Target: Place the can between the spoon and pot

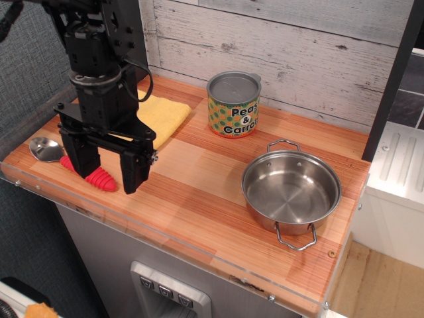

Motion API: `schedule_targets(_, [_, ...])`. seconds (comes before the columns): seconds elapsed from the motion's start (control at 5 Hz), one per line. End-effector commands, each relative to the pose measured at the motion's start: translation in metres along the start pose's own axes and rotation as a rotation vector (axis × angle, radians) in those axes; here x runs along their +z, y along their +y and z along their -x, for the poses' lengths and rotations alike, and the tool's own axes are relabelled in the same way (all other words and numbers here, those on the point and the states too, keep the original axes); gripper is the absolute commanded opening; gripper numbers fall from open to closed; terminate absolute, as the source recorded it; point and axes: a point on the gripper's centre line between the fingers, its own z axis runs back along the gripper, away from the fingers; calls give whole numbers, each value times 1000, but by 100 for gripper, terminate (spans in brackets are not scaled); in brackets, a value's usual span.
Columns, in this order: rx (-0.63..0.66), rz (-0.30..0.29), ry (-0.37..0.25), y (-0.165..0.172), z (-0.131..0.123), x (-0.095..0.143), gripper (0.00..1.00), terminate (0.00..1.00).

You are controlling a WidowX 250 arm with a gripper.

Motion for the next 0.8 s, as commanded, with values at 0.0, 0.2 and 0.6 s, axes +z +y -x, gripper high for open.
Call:
schedule_targets(0.0, [0, 0, 0, 0, 0, 0, 100, 0])
schedule_targets(0.2, [56, -51, -65, 1, -22, 1, 100, 0])
schedule_targets(0.6, [-47, -91, -284, -13, -62, 19, 100, 0])
